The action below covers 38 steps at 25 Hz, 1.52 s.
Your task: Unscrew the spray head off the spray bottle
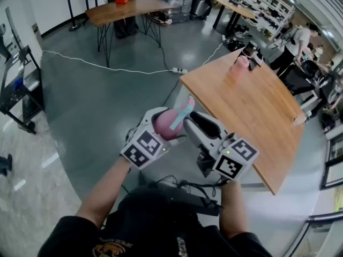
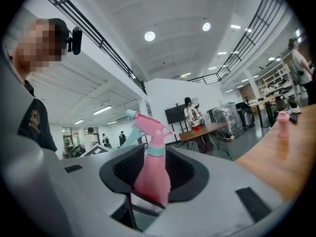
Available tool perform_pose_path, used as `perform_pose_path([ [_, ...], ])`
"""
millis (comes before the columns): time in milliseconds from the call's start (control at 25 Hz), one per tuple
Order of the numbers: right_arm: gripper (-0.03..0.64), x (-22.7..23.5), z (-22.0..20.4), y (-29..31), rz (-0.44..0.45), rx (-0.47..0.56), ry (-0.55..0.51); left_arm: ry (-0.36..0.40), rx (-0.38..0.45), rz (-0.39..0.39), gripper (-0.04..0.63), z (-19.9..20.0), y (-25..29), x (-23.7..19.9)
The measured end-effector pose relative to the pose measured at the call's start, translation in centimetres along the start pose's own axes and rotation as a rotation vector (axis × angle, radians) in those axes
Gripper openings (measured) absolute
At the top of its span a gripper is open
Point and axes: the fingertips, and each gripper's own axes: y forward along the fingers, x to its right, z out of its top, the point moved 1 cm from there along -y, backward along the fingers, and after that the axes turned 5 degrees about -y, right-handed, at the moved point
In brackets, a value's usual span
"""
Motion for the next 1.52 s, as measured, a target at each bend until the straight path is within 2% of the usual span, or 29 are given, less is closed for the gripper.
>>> perform_pose_path([
  [240, 0.146, -0.5, 0.7, -0.7, -0.012, 0.058, 0.076, -0.018, -0.015, 0.127, 0.437, -0.4, 0.1, -1.9],
  [440, 0.146, -2.4, 1.4, 0.0, 0.0, 0.024, 0.002, 0.023, -0.061, 0.188, 0.437, -1.6, 0.3, -2.3],
  [560, 0.139, -3.9, 1.5, 0.0, 0.046, -0.004, -0.058, 0.022, -0.067, 0.187, 0.437, -1.8, 0.8, -1.9],
  [600, 0.107, -4.5, 1.6, 0.0, 0.069, -0.003, -0.067, 0.024, -0.072, 0.187, 0.437, -1.8, 0.8, -1.8],
  [760, 0.106, -6.0, 2.0, 0.7, 0.113, -0.01, -0.089, 0.058, -0.084, 0.201, 0.437, -1.9, 0.7, -1.7],
  [920, 0.063, -5.1, 1.4, 1.2, 0.075, -0.064, -0.098, 0.061, -0.081, 0.202, 0.437, -1.8, 1.0, -1.7],
  [1320, 0.055, -2.8, 0.6, 0.5, 0.008, -0.112, -0.1, 0.039, -0.049, 0.14, 0.437, -1.2, 0.8, -1.4],
  [1520, 0.055, -1.3, 0.4, 0.4, -0.018, -0.109, -0.068, 0.022, -0.024, 0.114, 0.437, -0.7, 0.5, -1.2],
])
